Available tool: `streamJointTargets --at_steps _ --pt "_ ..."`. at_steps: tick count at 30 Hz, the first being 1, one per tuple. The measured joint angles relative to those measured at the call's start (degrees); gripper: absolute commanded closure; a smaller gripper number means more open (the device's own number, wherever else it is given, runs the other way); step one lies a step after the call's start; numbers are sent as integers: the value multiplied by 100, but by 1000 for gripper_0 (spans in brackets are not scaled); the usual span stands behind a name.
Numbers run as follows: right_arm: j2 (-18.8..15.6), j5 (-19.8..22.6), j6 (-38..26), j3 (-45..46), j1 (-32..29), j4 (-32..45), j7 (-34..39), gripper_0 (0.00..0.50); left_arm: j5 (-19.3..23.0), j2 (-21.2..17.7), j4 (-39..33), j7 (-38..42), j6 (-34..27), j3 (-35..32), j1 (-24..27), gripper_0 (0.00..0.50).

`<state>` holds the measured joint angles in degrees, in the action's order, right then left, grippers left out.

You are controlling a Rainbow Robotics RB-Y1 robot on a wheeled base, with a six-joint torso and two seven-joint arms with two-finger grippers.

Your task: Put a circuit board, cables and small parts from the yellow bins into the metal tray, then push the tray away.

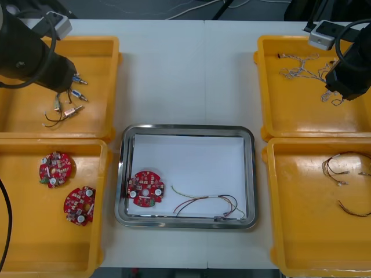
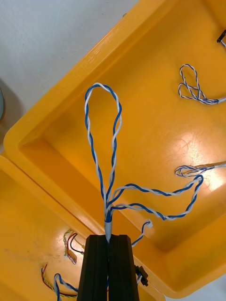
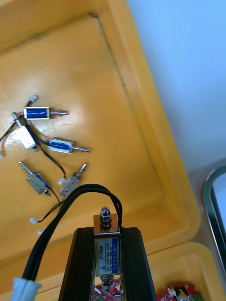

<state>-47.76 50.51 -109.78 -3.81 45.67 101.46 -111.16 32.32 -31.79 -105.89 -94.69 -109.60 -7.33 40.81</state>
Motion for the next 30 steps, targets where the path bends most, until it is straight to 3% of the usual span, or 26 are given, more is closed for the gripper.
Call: streamJointTargets --at_steps 4,13,30 --pt "0 0 0 1 0 0 0 500 275 0 -344 476 0 253 -174 500" --pt "0 0 0 20 -1 1 0 500 458 0 -900 3364 -1 864 -454 500" --pt "0 0 0 27 -1 2 0 500 725 -1 -1713 3773 -2 1605 -690 500"
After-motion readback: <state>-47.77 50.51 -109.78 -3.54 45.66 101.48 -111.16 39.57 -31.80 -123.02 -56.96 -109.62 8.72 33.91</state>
